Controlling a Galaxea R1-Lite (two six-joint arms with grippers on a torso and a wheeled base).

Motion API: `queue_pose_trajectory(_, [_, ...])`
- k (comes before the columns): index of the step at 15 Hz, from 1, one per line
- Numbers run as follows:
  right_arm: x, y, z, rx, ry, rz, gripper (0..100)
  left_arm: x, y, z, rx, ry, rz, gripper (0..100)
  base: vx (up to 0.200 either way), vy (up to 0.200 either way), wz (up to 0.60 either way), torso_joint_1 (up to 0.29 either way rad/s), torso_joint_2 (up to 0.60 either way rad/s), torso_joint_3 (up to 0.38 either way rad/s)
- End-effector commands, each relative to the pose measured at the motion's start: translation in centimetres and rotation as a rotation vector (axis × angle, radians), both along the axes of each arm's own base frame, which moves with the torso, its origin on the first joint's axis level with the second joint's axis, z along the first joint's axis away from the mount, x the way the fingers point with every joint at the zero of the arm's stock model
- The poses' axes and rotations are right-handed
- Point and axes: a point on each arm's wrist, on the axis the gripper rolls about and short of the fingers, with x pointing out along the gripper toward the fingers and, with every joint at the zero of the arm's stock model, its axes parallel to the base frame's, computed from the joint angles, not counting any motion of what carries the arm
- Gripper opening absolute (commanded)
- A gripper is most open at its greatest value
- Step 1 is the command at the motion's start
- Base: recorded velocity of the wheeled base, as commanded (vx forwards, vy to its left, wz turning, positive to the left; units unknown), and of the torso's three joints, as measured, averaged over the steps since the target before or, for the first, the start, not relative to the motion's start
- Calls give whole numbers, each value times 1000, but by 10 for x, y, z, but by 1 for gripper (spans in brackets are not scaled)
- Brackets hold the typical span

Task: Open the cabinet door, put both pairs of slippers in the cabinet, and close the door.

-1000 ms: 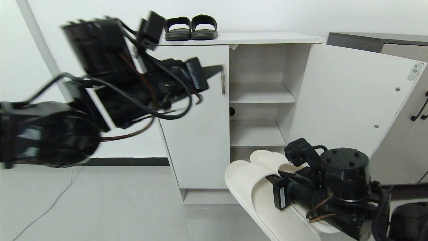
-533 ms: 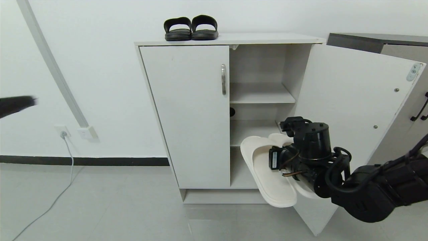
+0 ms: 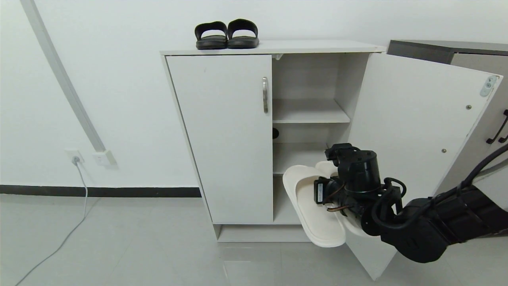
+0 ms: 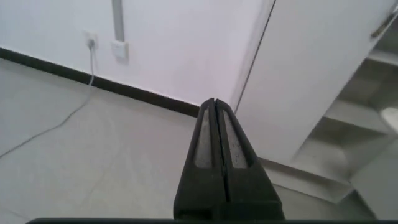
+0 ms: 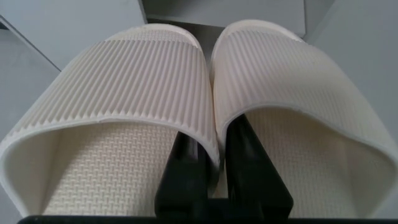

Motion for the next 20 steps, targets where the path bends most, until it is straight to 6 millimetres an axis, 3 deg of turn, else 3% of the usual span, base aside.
queue_pose_trajectory(1, [-1,0,-2,-4,5,-1,0,12,-1,-46,69,-8,-15,0,0,0,0,0,0,0])
queue_pose_trajectory(4, [-3,2,-6,-13,16,9,0,23,-3,-85,82,102,-173,0,0,0,0,0,0,0])
queue_pose_trajectory(6, [-4,4,-9,-22,22,16,0,24,-3,-83,92,80,-189,0,0,0,0,0,0,0])
queue_pose_trajectory(8, [-7,8,-11,-26,27,30,0,22,-1,-84,68,55,-403,0,0,0,0,0,0,0])
queue_pose_trajectory(12, [-9,12,-12,-28,29,42,0,17,0,-85,112,-3,-231,0,0,0,0,0,0,0])
queue_pose_trajectory(14, [-7,16,-8,-22,10,28,0,17,0,-85,112,-4,-257,0,0,0,0,0,0,0])
queue_pose_trajectory(18, [31,61,-6,9,-95,-111,0,17,-1,-85,47,-14,-268,0,0,0,0,0,0,0])
queue_pose_trajectory(20, [35,72,-17,-16,-98,-158,0,17,-1,-85,44,-16,-268,0,0,0,0,0,0,0])
